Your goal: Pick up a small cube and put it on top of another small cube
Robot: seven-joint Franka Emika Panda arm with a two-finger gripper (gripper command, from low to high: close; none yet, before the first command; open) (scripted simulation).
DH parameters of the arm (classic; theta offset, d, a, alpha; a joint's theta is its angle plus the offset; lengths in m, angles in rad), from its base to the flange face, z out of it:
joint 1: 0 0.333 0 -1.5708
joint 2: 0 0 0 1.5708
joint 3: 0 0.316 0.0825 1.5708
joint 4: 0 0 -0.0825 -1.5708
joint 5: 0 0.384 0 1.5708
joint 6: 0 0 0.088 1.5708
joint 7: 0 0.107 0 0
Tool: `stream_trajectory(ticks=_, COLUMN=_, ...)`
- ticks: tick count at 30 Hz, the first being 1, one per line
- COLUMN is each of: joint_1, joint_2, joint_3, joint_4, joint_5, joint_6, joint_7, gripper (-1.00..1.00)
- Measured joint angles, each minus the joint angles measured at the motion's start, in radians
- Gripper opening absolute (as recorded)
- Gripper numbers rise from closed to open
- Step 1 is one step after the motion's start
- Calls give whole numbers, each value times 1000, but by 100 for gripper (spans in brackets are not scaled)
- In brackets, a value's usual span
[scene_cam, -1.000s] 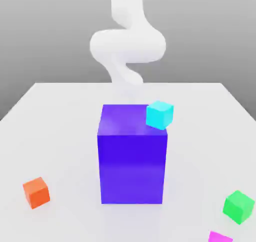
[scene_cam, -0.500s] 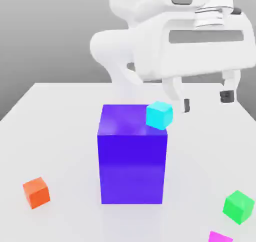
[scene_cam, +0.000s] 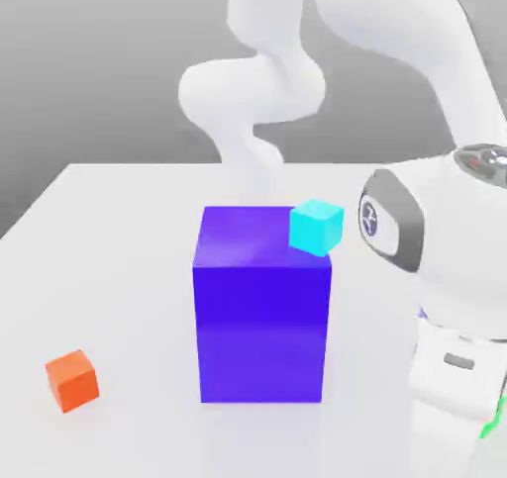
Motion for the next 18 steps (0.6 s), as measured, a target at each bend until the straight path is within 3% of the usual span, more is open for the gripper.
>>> stream_trajectory(ticks=2, joint_1=3, joint_2=73, joint_3=-3, joint_4=16, joint_5=-4, joint_6=54, joint_7=0, gripper=0)
stream_trajectory(ticks=3, joint_1=4, joint_2=91, joint_3=-3, joint_4=20, joint_5=-5, joint_6=68, joint_7=0, gripper=-100)
stream_trajectory(ticks=9, joint_1=3, joint_2=100, joint_3=-3, joint_4=22, joint_5=-6, joint_6=72, joint_7=1, gripper=-100)
stream_trajectory(ticks=13, joint_1=1, joint_2=-3, joint_3=1, joint_4=-2, joint_5=-1, joint_6=-6, joint_7=-3, gripper=-100)
stream_trajectory(ticks=18, joint_1=58, joint_2=-178, joint_3=60, joint_4=-124, joint_5=-21, joint_6=-61, joint_7=-32, gripper=-100)
